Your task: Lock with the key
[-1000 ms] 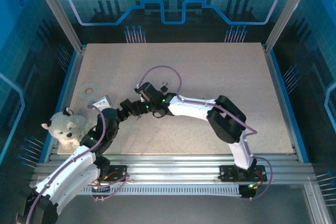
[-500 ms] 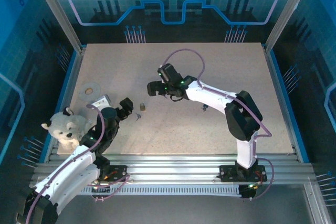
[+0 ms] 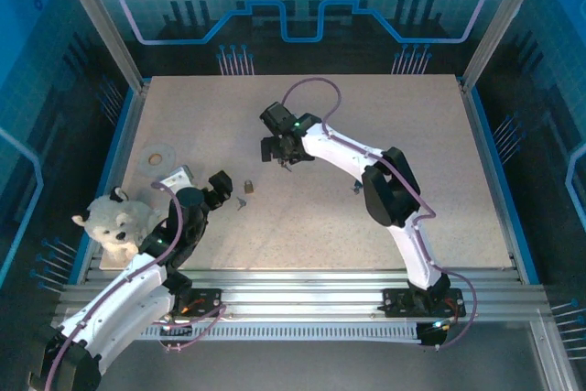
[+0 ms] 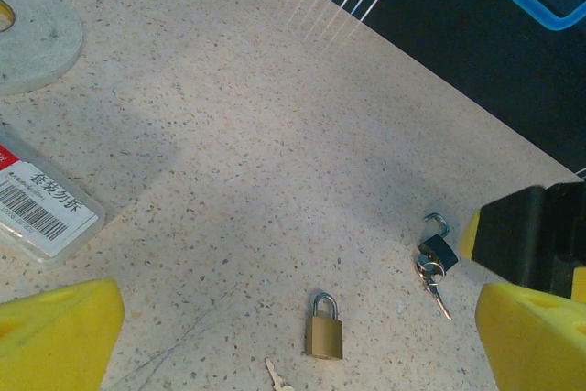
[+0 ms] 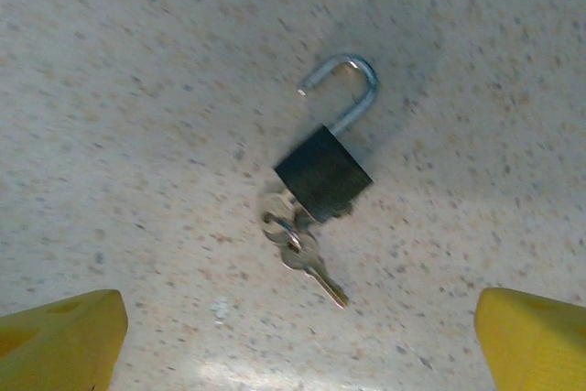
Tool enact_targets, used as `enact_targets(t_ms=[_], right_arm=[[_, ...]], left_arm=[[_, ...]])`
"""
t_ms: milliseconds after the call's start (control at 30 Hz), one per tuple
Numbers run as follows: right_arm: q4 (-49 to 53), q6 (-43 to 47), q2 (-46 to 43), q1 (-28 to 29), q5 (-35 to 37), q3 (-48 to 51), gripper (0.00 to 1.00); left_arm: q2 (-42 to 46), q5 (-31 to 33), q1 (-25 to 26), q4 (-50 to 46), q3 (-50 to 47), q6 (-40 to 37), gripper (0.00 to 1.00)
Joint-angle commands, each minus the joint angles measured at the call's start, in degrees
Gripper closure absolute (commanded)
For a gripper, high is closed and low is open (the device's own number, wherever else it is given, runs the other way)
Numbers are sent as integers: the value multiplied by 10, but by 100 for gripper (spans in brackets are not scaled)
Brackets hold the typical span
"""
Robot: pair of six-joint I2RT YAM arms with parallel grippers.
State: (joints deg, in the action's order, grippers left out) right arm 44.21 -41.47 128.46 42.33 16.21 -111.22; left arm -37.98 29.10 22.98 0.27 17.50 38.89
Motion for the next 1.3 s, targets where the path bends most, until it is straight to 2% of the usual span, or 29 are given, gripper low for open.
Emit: enact_targets(t_ms=[0,133,233,533,633,1100,1267], right_arm=[[59,-36,23,3,17,-39,4],[101,-47,65,2,22,-98,7],[112,-52,85,1,19,-126,13],[113,-77,122,-10,-6,-158,21],[108,-74,133,-13,-16,-170,29],[108,-76,174,-32,-38,-201,37],[101,-64,180,-38,-41,-207,43]], left_arm=[[5,0,-1,-3,0,-6,1],[4,-1,-1,-3,-1,-6,1],[4,-1,-2,-3,-1,-6,1],[4,-4,-2,-1,-2,-6,1],[2,-5,-1,0,-2,-6,1],[-1,-7,-1,4,-3,-5,1],[-7,-9,-2,7,-4,-5,1]])
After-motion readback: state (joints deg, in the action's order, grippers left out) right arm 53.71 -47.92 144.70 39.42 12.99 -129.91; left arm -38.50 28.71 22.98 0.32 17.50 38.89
